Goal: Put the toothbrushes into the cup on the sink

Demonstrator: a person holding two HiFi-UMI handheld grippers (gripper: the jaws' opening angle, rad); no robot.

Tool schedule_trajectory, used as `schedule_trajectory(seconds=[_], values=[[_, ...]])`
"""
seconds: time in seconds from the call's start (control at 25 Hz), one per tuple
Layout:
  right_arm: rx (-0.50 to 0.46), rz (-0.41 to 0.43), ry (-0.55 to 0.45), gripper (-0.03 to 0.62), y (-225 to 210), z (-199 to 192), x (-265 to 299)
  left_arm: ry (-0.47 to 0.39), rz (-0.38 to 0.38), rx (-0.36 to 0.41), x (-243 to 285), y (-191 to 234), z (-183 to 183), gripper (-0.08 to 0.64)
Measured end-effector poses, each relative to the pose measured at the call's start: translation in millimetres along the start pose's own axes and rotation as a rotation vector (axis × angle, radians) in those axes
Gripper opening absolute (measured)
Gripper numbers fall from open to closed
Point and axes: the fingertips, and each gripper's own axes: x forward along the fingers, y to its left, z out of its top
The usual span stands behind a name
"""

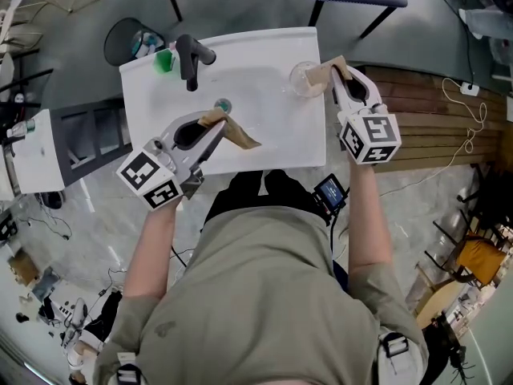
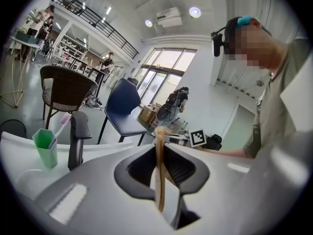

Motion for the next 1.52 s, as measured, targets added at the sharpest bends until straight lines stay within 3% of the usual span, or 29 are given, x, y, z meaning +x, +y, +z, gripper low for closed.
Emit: schedule_trajectory(seconds=[0.44, 1.52], values=[[-0.048, -0.014, 0.009, 0.044, 2, -7, -1, -0.003, 0.002, 0.0, -2, -2, -3, 0.052], [-0.014, -0.016, -0.035, 0.074, 2, 8, -17, -0.019, -0.008, 0.014, -2, -5, 3, 0.052]])
